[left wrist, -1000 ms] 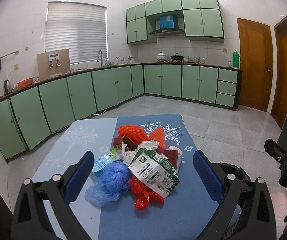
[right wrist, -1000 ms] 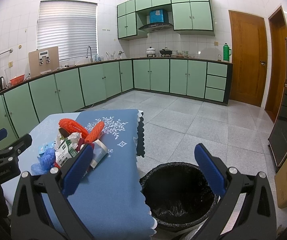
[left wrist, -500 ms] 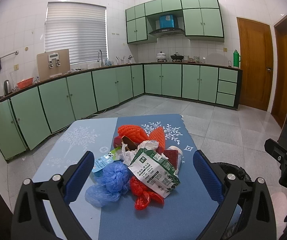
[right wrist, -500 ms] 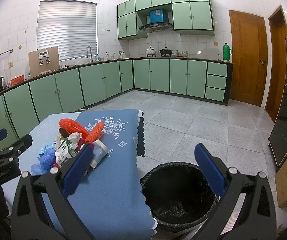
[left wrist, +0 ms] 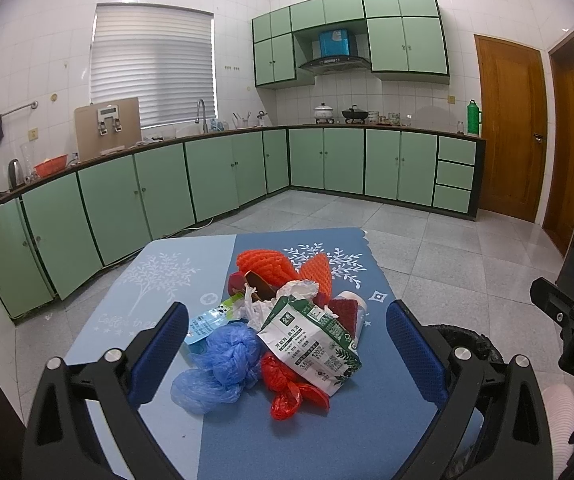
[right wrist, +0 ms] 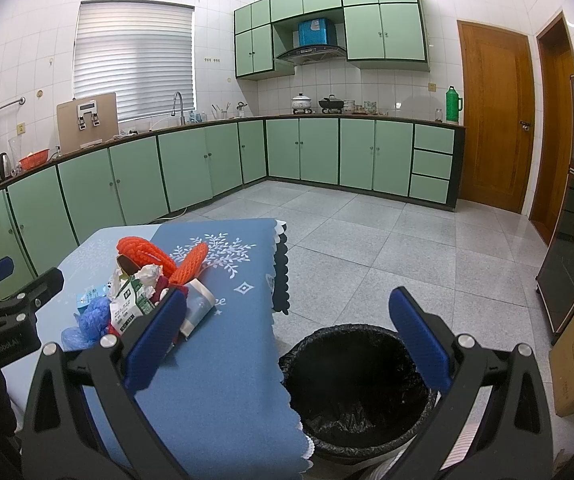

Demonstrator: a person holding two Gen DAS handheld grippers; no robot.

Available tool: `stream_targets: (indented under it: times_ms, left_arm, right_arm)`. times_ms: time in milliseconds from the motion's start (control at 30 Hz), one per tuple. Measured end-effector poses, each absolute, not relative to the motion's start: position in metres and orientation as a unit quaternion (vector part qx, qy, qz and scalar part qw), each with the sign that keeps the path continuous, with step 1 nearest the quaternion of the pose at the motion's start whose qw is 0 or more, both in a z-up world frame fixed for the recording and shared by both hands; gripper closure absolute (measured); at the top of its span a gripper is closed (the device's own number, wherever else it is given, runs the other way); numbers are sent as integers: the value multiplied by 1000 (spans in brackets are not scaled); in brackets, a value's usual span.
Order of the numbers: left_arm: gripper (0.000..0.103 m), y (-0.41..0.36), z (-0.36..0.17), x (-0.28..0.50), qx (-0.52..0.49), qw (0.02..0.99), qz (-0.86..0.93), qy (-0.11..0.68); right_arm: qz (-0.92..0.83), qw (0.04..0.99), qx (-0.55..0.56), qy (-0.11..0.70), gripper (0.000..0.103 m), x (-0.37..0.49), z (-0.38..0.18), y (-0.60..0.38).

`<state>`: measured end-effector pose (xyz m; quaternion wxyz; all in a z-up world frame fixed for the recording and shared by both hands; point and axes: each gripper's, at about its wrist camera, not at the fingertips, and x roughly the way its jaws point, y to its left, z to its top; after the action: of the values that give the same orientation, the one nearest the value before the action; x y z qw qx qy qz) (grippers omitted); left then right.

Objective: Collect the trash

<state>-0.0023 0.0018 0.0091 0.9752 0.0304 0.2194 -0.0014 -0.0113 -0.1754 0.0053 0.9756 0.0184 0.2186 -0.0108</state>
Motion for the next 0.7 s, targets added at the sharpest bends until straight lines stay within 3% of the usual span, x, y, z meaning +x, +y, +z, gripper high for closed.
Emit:
stream_targets:
  times_ms: [700]
  left_arm:
    - [6,3,7,-2,29,975,0,219]
  right_arm:
    - [-11,975,20,219,5,-10,7,-177]
